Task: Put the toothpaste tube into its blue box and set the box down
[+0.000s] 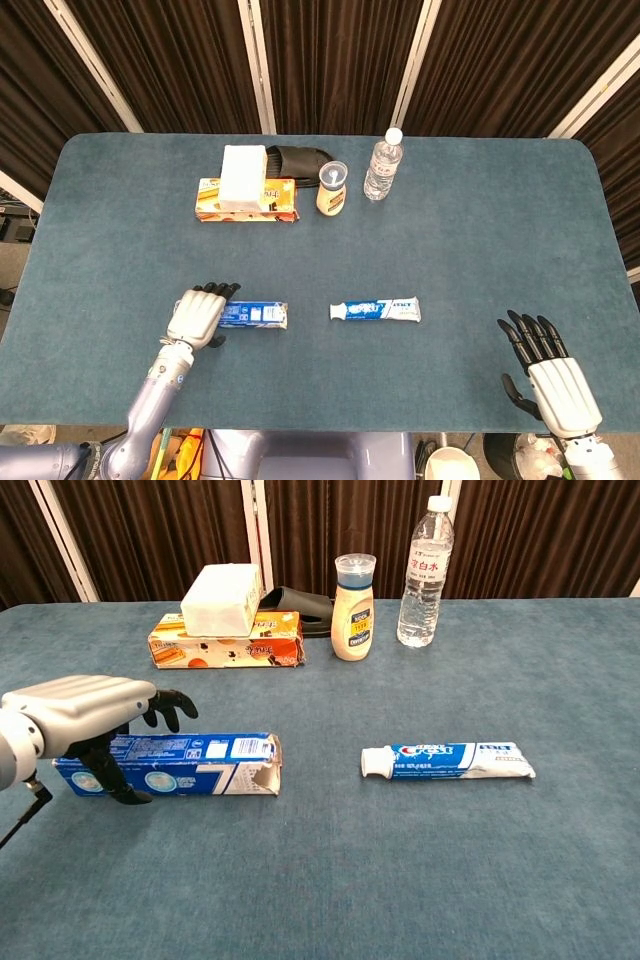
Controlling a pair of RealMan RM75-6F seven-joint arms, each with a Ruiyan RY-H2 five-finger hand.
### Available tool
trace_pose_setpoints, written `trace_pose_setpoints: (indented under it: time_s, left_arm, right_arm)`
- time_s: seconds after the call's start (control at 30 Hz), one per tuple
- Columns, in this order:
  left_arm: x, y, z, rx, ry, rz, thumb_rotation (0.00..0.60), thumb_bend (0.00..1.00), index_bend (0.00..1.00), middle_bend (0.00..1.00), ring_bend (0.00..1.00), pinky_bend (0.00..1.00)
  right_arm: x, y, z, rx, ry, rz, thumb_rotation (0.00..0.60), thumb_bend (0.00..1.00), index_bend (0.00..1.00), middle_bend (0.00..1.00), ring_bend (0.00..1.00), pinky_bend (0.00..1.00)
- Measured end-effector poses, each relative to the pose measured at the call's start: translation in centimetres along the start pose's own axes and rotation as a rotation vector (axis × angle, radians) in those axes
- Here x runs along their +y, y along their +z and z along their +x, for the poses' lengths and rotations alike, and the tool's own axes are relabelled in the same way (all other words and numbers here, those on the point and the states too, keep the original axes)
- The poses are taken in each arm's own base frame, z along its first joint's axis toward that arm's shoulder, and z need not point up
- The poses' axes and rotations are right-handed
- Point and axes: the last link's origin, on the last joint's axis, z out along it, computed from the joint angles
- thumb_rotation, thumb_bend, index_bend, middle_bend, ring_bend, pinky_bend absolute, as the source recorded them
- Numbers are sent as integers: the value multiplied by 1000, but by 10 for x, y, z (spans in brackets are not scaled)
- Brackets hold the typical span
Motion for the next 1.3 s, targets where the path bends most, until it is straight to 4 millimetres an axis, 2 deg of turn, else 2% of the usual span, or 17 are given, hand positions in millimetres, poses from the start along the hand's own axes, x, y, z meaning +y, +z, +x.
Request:
trace_pose_setpoints:
  time_s: [0.13,0.37,0.7,0.9,1.07,1.17,1.3]
  left_arm:
    - [-2,2,-5,-8,11,17,600,308,221,326,322,439]
    - [-5,3,-9,-14,7,35,600,414,354,509,502,576]
    - [-5,1,-5,27,-5,6,600,433,382,532,523,581]
    - [-8,-4,10,102,8,-42,600,432,382,529,523,565]
    - [-17,-10,29,209,87,-109,600,432,382,524,519,560]
    - [-26,-13,42,290,148,-151,600,429,382,524,518,557]
    - [-36,-18,57,356,132,-194,600,426,381,523,518,551]
  right_arm:
    - [0,0,0,-1,3,-2,600,430,0,0,0,0]
    - [0,0,1,1,2,-2,600,431,0,0,0,0]
    - [0,0,1,0,5,-4,600,431,0,0,0,0]
    - [1,3,2,5,8,-4,600,431,0,0,0,0]
    - [1,8,1,-8,-50,14,600,431,0,0,0,0]
    - [-4,17,-1,-33,-100,40,600,431,1,0,0,0]
    - [-23,41,-3,-61,-96,92,600,431,40,6,0,0]
